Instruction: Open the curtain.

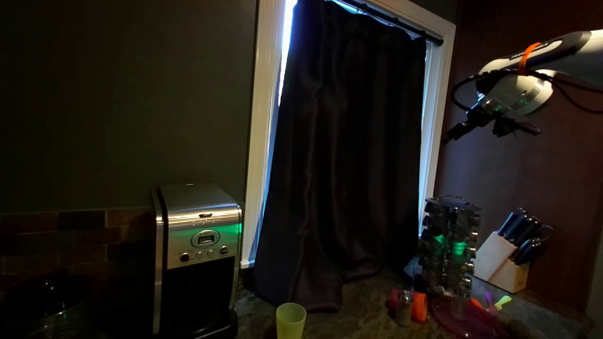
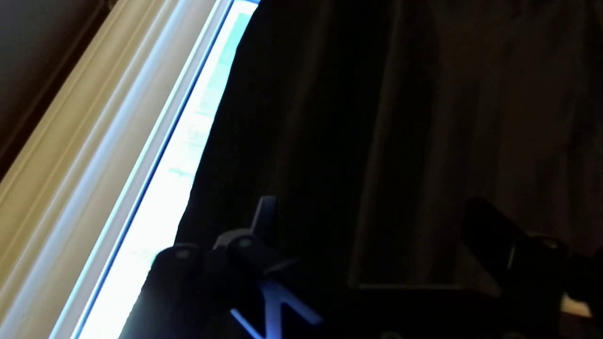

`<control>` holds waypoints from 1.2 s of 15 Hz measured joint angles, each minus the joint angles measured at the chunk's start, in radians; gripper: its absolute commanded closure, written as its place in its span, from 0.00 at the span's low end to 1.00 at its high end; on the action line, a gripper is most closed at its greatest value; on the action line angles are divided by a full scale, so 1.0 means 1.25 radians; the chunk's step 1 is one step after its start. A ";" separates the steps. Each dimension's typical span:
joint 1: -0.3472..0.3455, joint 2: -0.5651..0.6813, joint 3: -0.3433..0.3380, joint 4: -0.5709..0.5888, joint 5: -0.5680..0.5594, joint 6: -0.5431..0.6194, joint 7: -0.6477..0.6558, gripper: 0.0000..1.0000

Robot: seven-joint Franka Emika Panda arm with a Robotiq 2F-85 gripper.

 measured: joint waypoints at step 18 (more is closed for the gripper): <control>-0.332 0.567 -0.033 0.704 0.718 -0.267 -0.186 0.00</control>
